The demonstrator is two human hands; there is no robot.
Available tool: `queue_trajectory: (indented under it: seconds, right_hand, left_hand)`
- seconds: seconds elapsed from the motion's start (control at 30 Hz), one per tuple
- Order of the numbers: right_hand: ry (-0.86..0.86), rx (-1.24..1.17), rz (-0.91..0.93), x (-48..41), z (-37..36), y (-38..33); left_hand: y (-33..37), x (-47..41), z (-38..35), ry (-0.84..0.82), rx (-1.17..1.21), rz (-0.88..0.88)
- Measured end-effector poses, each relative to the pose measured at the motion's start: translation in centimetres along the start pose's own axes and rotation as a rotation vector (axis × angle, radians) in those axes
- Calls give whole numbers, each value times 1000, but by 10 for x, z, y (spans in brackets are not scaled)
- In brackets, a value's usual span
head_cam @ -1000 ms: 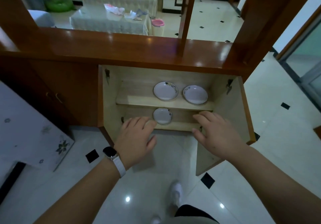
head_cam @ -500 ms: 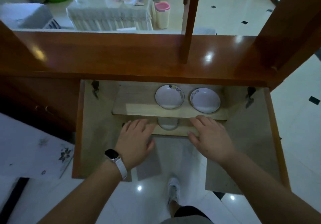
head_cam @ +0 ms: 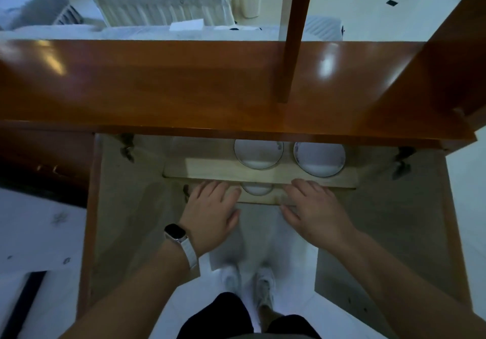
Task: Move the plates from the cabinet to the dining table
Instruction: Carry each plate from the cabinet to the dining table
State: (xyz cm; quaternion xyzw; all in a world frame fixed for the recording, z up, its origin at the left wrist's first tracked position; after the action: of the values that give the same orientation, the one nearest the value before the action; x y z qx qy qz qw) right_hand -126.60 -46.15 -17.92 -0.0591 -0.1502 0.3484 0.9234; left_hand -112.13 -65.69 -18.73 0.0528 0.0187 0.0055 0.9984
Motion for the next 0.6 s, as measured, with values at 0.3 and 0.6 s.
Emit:
queue_trajectory:
  seconds: [0.3,0.6]
  right_hand:
    - [-5,11,-11,-45,-36,12]
    - [-97,-51,-128,-120,-122,34]
  left_hand:
    - [-37,-40,-63,-15,35,-43]
    - [-91,-83,-164,-67,120,6]
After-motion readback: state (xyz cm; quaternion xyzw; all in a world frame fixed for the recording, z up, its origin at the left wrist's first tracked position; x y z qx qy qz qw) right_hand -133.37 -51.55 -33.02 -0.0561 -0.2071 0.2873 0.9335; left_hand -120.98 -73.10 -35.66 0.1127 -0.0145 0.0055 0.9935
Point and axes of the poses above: each hand's wrist, its own x-axis away from the middle knuckle, its own z-axis out of the back of the hand, y = z × x, the point moved 1 cm from there along -x, towards the middle knuckle, and after that the axes turned 11 degrees about -z, right-handed, at the moved point
